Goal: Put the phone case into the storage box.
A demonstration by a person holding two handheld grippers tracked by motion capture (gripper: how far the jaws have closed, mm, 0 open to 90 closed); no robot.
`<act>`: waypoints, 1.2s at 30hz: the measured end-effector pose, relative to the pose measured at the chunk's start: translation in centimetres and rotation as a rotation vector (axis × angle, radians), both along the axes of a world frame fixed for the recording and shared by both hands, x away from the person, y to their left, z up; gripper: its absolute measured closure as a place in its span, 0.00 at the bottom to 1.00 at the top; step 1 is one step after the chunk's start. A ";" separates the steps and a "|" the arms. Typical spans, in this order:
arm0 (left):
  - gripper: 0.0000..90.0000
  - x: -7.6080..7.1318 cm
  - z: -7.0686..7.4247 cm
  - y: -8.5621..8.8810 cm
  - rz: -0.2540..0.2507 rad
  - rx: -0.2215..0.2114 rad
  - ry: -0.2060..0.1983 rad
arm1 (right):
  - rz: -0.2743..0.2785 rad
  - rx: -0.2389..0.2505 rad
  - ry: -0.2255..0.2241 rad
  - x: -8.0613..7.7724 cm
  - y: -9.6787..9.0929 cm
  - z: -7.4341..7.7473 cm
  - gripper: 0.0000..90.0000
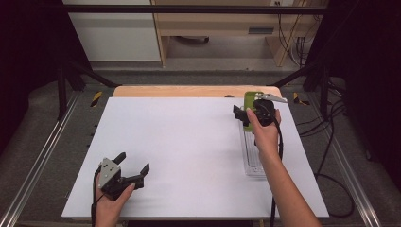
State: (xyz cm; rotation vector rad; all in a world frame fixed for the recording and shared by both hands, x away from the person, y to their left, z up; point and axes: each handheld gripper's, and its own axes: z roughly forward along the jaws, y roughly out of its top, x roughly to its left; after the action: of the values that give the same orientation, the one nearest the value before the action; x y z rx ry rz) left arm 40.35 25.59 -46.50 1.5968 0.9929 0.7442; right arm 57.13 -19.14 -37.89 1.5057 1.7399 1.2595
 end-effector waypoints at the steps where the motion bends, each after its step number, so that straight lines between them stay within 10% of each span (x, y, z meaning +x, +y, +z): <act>1: 0.02 0.0 0.0 0.0 -0.003 0.001 -0.002 | 0.000 0.000 0.000 0.0 0.0 0.0 0.05; 36: 0.02 -0.3 0.3 1.6 -0.011 -0.006 -0.034 | 0.077 0.005 -0.189 -5.4 -2.4 3.7 0.04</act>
State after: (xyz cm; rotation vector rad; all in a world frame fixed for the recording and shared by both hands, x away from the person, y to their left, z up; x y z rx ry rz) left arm 40.08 27.21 -46.19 1.5785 0.9603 0.7580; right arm 51.69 -21.54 -34.16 1.2876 1.6859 1.3974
